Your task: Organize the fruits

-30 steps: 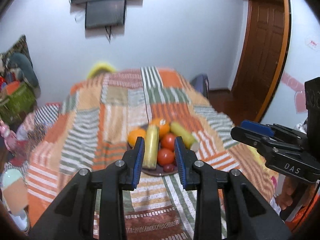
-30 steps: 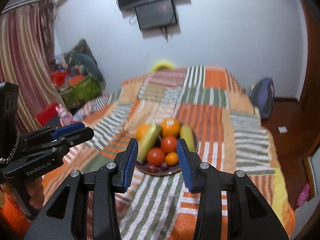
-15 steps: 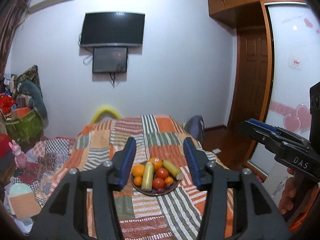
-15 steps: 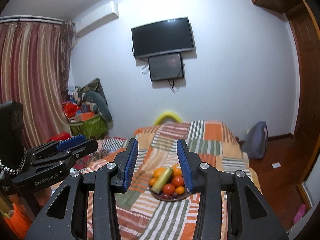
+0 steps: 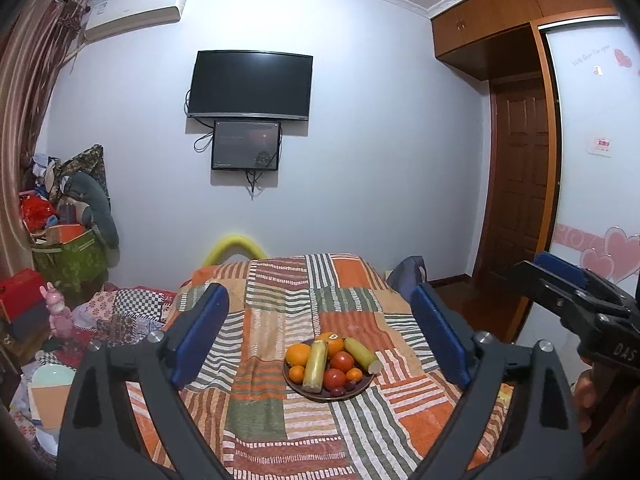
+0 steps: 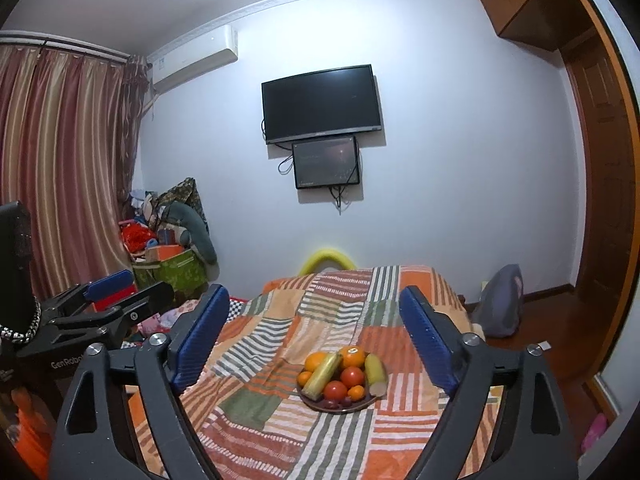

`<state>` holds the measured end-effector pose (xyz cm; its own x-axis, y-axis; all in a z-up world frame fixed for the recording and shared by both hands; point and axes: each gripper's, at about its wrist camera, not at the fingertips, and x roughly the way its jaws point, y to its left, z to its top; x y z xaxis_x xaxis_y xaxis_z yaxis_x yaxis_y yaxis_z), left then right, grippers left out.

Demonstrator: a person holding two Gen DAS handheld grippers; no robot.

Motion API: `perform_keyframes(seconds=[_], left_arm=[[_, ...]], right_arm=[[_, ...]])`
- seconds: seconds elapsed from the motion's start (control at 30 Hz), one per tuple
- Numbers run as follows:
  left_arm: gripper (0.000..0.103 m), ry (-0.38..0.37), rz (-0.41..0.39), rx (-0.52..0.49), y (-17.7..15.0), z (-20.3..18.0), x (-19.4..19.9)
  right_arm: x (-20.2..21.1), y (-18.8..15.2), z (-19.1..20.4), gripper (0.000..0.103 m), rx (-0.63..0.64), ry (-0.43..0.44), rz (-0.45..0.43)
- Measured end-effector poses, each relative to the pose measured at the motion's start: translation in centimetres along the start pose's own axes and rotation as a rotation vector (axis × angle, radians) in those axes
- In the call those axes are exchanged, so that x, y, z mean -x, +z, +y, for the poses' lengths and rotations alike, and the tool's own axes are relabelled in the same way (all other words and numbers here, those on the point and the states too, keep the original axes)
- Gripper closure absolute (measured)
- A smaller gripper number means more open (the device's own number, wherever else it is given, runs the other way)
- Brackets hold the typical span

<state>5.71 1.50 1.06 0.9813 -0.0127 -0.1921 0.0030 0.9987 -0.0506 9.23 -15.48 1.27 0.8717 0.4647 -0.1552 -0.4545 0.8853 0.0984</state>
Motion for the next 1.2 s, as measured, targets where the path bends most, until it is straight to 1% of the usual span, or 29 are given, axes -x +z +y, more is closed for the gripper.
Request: perform_keyframes(seconds=[0.03,0.07,0.13,0.43,0.73,1.2], left_arm=[[0.003,0.002,-0.002,0.002,0.0,0.1,0.1],[0.002,0.007,-0.006,0.005,0.0,0.2,0.2],[0.000,0.018,-0.016,0.004,-0.1,0.2,0.5],[0.000,0.019,-0.014,-0.004,-0.3,0.0,0.9],[0.000,0.011,-0.002,-0.006,-0.5,-0.1,0.8],[0.000,0.005,-0.005,-0.021,-0.6,-0.6,1.0]], right_arm=[[0.3,-0.1,0.2,0.010,0.006,-0.008,-0.004],[0.3,-0.1,0.3,0.005,0.010,-0.016,-0.007],[0.6,-0.3,0.5,0.000,0.014,-0.028,-0.017],[0.7,-0.9,0.4,0.000,0.024,-0.062,-0.009],[1.1,-1.0,0.7,0.000,0.043,-0.073,-0.006],[1.3,-0.7,0.6,0.000,0.035,-0.080,-0.003]])
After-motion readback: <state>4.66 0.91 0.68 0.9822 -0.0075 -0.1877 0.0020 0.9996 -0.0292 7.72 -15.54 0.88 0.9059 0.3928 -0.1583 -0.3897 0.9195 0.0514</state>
